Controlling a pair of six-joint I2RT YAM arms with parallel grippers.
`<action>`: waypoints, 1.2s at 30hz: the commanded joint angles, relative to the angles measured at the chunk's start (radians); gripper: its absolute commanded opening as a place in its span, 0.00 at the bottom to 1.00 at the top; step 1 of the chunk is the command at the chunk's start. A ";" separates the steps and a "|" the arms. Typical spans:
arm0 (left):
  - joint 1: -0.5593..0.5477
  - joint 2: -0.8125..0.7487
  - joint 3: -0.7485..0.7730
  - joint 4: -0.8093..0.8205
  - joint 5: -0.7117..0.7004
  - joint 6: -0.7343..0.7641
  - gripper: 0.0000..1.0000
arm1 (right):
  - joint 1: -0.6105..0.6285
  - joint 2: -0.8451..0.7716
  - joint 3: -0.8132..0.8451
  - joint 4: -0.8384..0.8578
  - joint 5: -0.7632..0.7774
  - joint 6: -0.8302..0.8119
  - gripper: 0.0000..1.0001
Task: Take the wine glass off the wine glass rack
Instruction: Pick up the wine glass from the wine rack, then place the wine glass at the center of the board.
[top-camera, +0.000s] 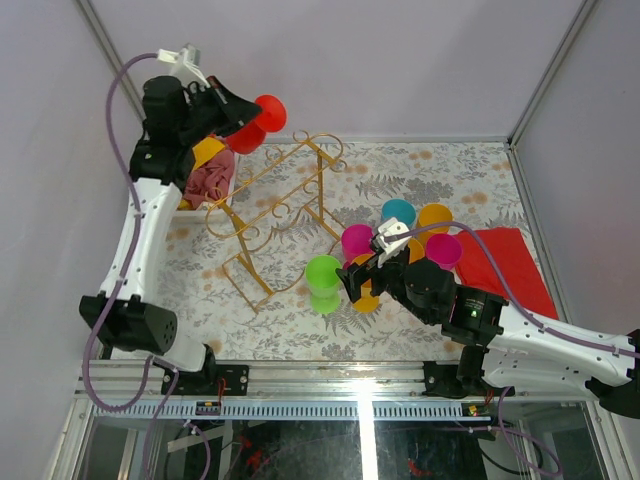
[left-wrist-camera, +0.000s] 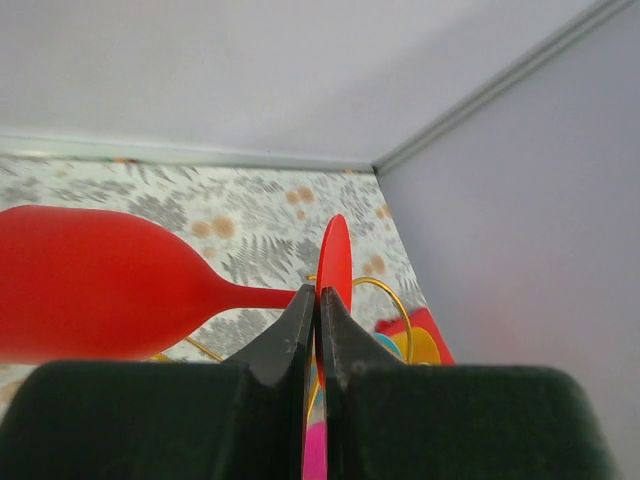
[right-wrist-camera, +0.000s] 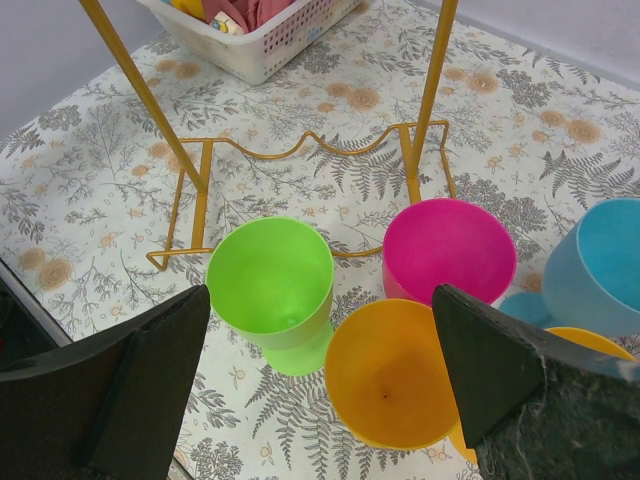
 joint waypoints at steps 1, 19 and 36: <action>0.074 -0.114 -0.041 0.010 -0.118 0.058 0.00 | 0.005 -0.014 0.023 0.028 0.042 0.010 0.99; 0.226 -0.547 -0.299 -0.291 -0.609 0.230 0.00 | 0.006 -0.003 0.027 0.030 0.043 0.036 0.99; 0.160 -0.832 -0.549 -0.521 -0.523 0.296 0.00 | 0.006 -0.012 0.027 0.004 0.066 0.061 0.99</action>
